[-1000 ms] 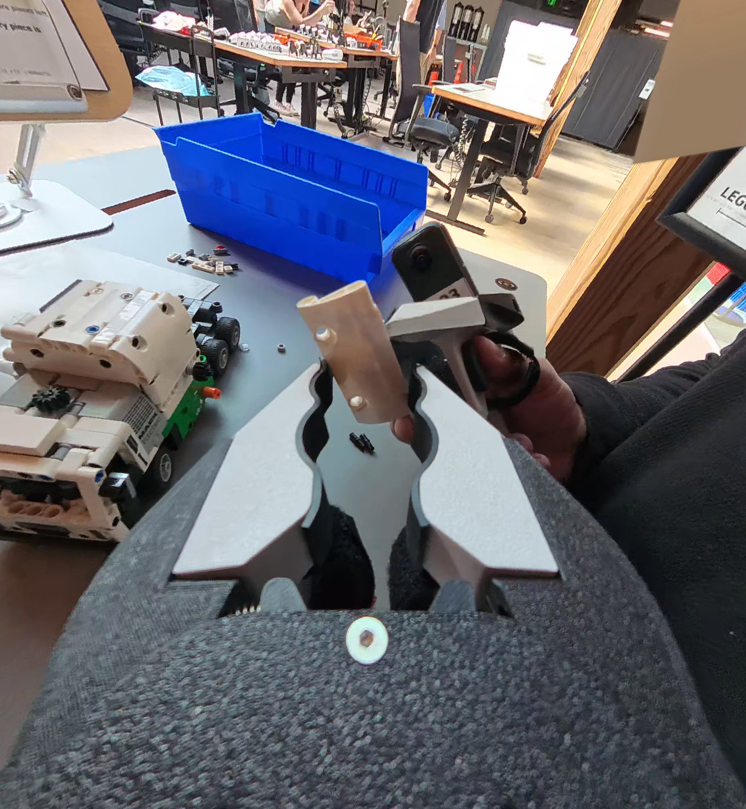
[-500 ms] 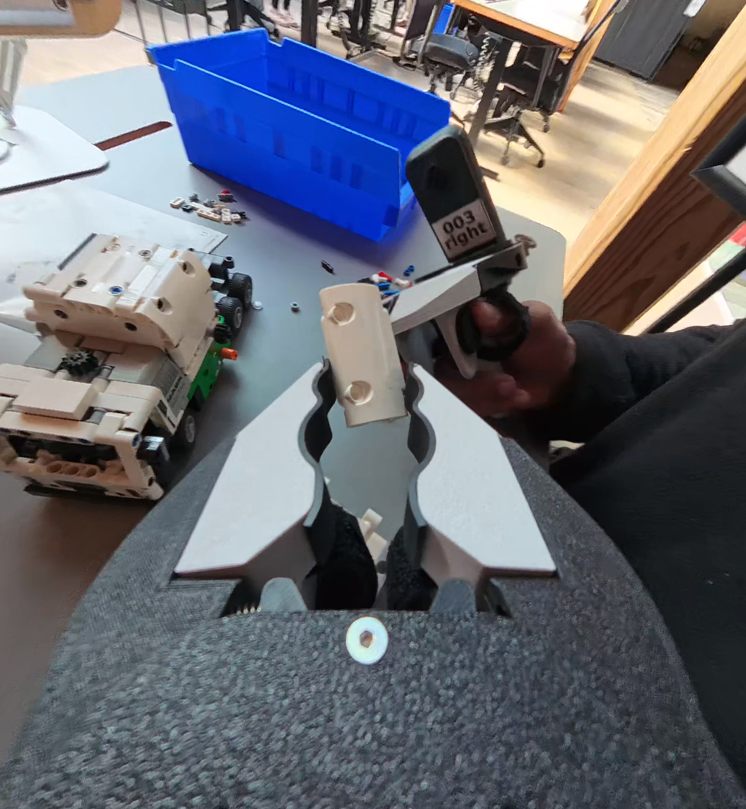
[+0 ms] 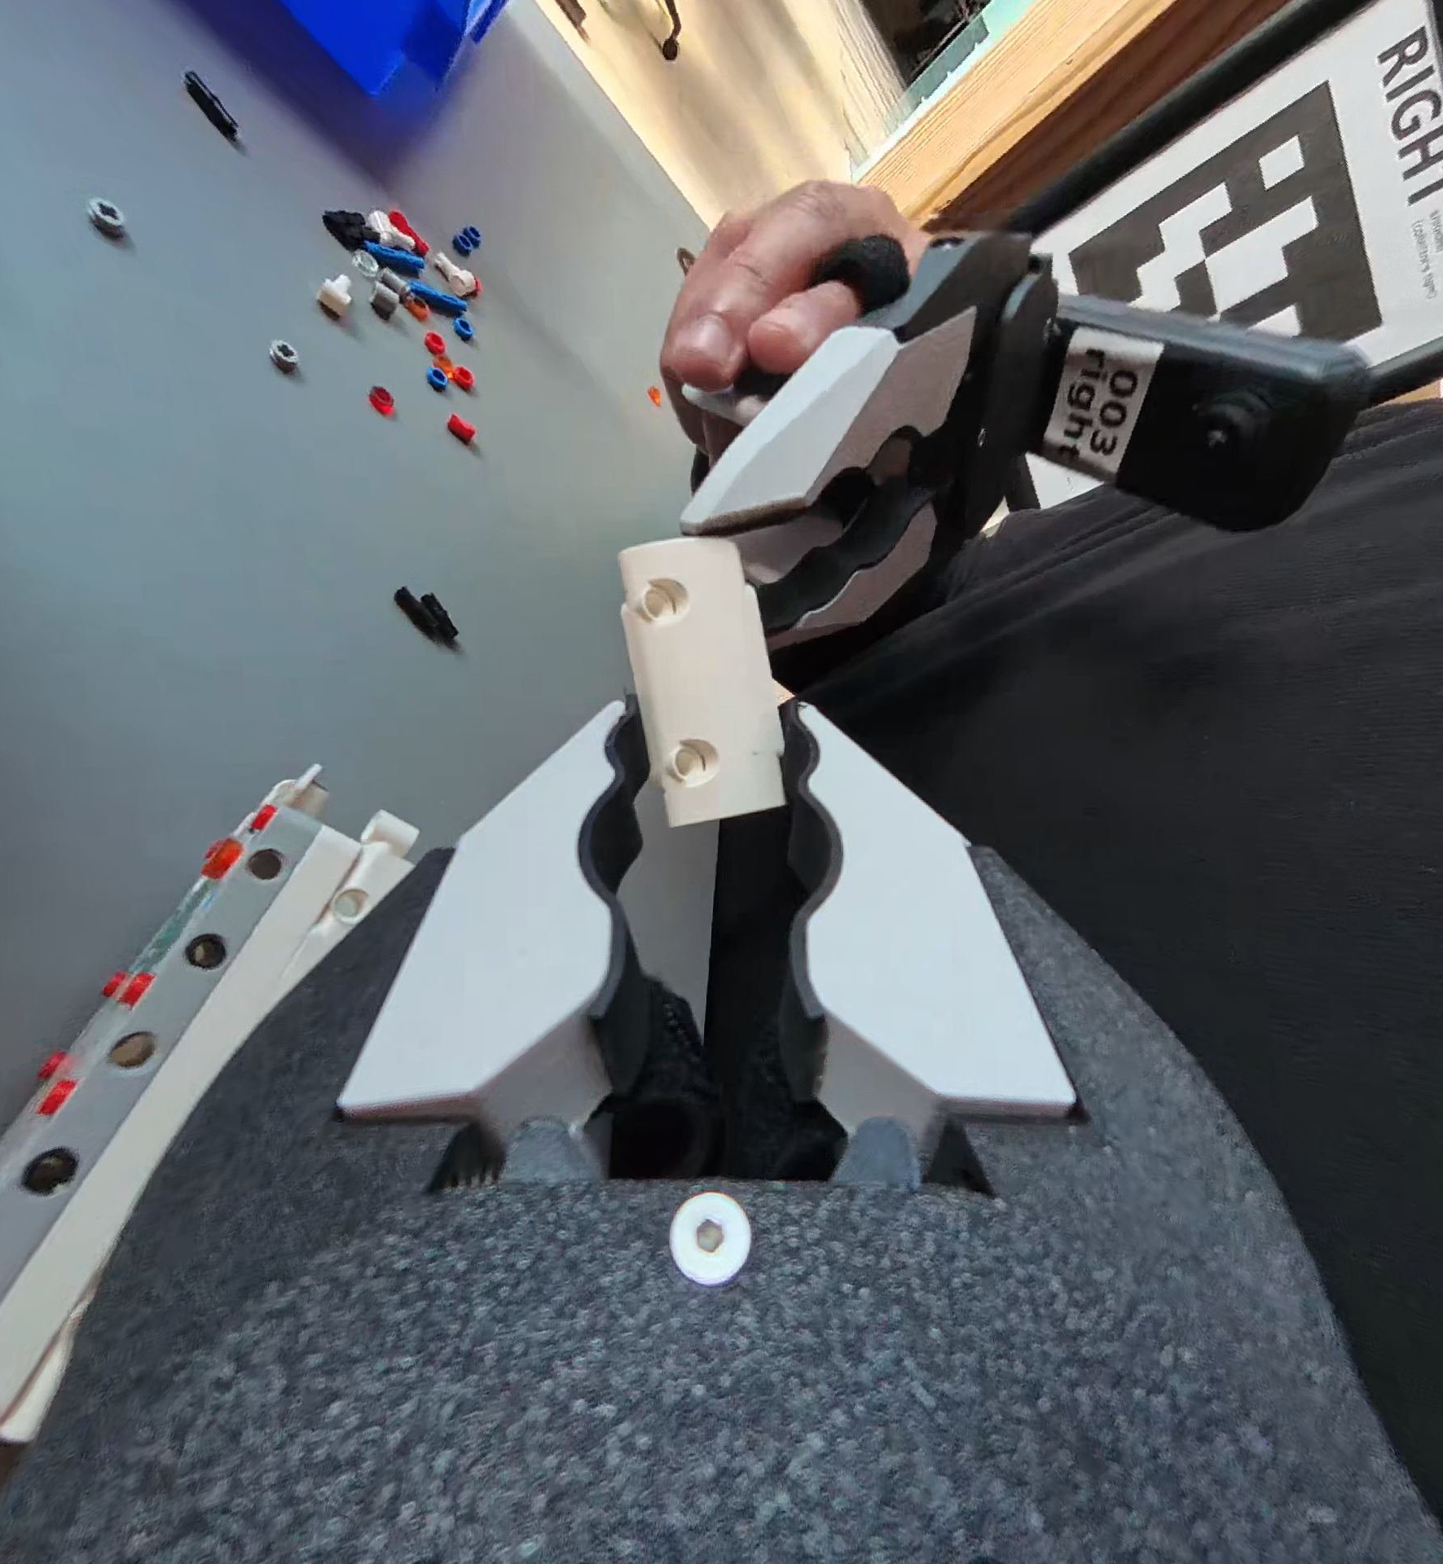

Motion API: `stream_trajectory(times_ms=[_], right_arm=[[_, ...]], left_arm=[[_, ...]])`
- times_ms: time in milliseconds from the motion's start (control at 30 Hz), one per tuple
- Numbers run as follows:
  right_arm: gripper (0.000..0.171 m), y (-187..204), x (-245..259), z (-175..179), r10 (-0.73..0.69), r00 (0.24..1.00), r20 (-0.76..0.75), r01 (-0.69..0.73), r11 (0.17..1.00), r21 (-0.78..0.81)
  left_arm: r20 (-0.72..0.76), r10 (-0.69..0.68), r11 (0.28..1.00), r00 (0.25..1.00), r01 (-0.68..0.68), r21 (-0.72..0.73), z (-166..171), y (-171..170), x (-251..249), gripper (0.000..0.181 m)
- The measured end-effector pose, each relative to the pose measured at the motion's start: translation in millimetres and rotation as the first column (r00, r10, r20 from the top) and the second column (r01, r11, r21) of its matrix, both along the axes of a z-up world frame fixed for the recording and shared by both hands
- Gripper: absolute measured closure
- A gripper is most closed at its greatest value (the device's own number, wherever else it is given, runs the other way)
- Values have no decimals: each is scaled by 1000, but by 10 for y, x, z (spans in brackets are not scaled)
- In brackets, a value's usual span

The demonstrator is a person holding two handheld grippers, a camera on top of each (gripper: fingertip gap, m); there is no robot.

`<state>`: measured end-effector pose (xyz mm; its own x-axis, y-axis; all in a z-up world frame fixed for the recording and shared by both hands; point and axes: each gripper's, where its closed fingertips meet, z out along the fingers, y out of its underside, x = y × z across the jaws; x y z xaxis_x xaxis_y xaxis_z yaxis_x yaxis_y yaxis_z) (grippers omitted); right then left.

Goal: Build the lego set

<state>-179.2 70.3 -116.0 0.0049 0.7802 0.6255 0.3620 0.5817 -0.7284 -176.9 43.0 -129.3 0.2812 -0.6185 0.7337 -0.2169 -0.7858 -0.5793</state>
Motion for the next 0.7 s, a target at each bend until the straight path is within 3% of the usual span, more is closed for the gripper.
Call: stream_trajectory(times_ms=[167, 300, 367, 433, 500, 600, 700], right_arm=[[150, 61, 2, 72, -85, 996, -13, 86, 973, 214], [160, -37, -37, -29, -56, 998, 21, 50, 972, 228], [161, 14, -36, -109, -69, 996, 58, 58, 984, 168], [165, 34, -43, -149, -53, 997, 62, 53, 999, 3], [165, 45, -37, -168, -30, 998, 51, 39, 985, -169], [165, 35, -20, -269, 2, 995, 96, 29, 945, -326], [165, -32, -20, -343, 42, 990, 132, 8, 934, -356]], left_arm=[[47, -62, 995, 997, 65, -75, 16, -93, 30, 152], [25, -83, 992, 996, 85, -94, -35, -127, 23, 152], [-26, -59, 998, 998, 59, -23, -80, -74, 5, 151], [-93, -44, 989, 995, 57, 135, -98, -25, -16, 149], [-200, 2, 937, 980, 68, 341, -139, 36, -59, 143], [-314, 104, 775, 944, 121, 620, -158, 117, -104, 139], [-366, 141, 646, 920, 195, 738, -155, 108, -83, 152]])
